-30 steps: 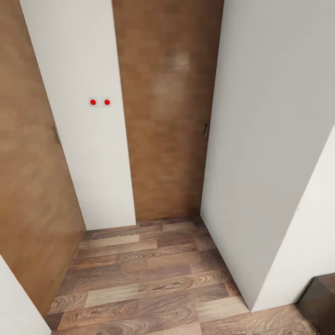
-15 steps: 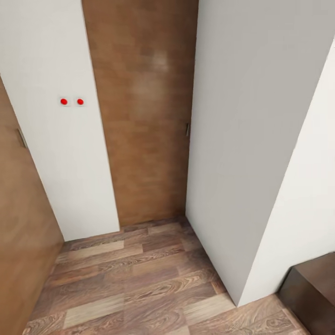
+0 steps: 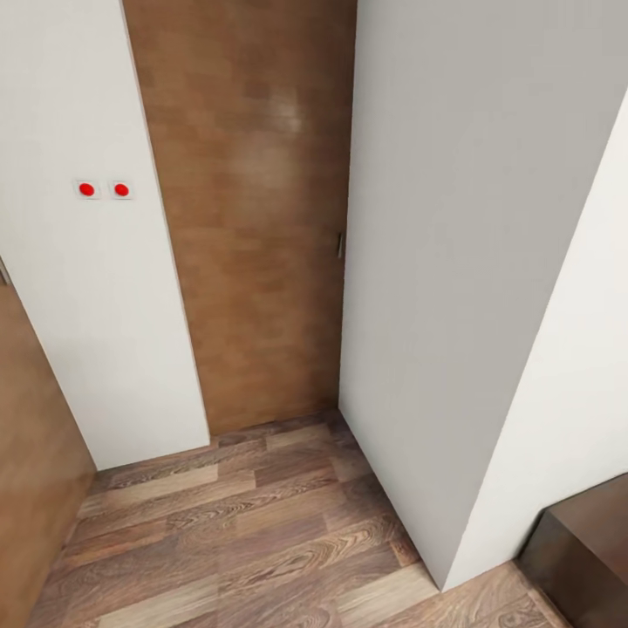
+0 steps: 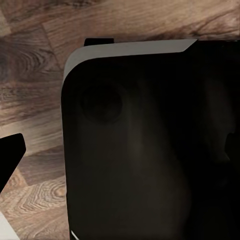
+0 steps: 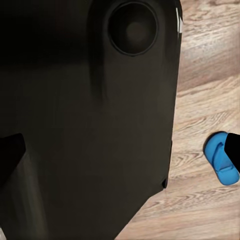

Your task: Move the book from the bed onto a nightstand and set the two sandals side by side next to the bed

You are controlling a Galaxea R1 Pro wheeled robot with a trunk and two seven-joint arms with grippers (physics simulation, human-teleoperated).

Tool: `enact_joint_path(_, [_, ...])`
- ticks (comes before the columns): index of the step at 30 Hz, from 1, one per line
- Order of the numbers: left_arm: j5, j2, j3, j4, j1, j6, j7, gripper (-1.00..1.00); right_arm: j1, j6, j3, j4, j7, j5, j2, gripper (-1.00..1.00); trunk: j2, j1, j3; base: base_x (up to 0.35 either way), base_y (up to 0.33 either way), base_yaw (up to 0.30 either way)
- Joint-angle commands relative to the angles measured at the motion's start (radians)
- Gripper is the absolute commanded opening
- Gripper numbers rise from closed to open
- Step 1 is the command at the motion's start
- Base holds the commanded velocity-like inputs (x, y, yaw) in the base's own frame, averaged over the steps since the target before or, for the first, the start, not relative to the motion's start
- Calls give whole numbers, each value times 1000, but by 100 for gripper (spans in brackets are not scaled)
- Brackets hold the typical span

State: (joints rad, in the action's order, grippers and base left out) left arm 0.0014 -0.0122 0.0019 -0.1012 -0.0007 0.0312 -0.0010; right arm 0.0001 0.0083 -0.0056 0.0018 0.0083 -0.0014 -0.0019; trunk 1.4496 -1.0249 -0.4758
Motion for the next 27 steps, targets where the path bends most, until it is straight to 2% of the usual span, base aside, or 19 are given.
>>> enact_joint_path(1, [0,0,0,0,0,3,0,100,0,1,-1,0,1,0,0,100,0,0,-1,25,0,-5])
enact_joint_path(6, [0,0,0,0,0,3,0,100,0,1,-1,0,1,0,0,100,0,0,-1,38,0,-3])
enact_joint_path(14, [0,0,0,0,0,3,0,100,0,1,-1,0,1,0,0,100,0,0,-2,206,0,-38])
enact_joint_path(27, [0,0,0,0,0,3,0,100,0,1,0,-1,1,0,0,100,0,0,-7,27,0,-241])
